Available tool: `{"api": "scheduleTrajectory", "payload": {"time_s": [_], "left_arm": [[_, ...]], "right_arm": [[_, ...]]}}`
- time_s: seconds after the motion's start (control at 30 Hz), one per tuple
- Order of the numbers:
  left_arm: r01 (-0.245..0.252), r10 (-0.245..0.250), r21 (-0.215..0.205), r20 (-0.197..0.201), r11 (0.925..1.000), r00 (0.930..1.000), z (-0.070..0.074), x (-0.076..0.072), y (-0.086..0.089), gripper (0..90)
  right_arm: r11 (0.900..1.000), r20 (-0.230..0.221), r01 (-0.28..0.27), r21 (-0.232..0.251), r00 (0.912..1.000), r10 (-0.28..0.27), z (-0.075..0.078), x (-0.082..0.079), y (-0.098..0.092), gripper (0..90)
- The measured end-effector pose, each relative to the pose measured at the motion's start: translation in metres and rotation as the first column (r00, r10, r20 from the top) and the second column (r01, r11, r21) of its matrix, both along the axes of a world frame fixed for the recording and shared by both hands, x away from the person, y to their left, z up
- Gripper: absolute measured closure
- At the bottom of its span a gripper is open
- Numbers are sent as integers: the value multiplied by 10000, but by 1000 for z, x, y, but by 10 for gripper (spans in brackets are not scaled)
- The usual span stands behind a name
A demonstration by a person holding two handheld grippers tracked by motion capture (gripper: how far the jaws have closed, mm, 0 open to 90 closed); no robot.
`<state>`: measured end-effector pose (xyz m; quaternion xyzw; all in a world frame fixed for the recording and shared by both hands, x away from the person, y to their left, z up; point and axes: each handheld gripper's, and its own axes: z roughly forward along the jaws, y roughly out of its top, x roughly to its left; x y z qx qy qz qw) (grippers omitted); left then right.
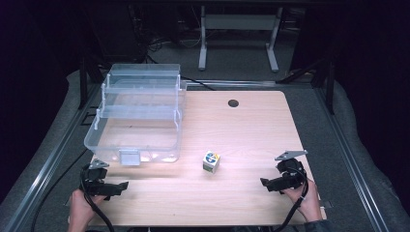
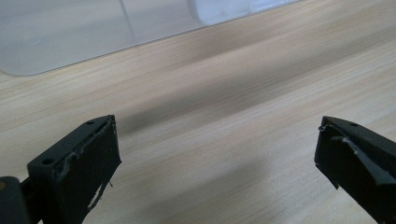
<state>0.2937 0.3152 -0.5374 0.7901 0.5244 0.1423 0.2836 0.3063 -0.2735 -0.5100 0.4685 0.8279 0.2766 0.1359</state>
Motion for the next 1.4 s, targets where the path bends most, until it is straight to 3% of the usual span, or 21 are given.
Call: {"api": "scheduleTrajectory", "payload": {"time_s": [0.37, 0.57, 0.63, 1.03, 1.2, 1.4], "left_arm": [[167, -167, 148, 1, 9998, 9999, 0, -2, -4, 1], [265, -267, 127, 112, 9996, 9996, 2, -3, -5, 1], [370, -371, 206, 49, 9991, 9993, 2, -3, -7, 1], [471, -469, 258, -84, 9986, 9989, -1, -2, -7, 1], [504, -504, 11, -132, 9987, 9986, -1, -2, -7, 1], [494, -494, 27, -165, 9988, 9986, -1, -2, -7, 1]], "right_arm": [[9963, -38, -773, -382, 9970, 772, 15, 13, 33, 0], [9884, -23, -1411, -566, 9900, 1412, 25, 23, 57, 0], [9816, -30, -1766, -725, 9842, 1769, 31, 29, 70, 0], [9614, -189, -2542, -1052, 9671, 2537, 45, 47, 103, 0], [9470, -278, -2984, -1191, 9544, 2973, 52, 56, 117, 0], [9299, -499, -3444, -1287, 9388, 3408, 64, 70, 139, 0]]}}
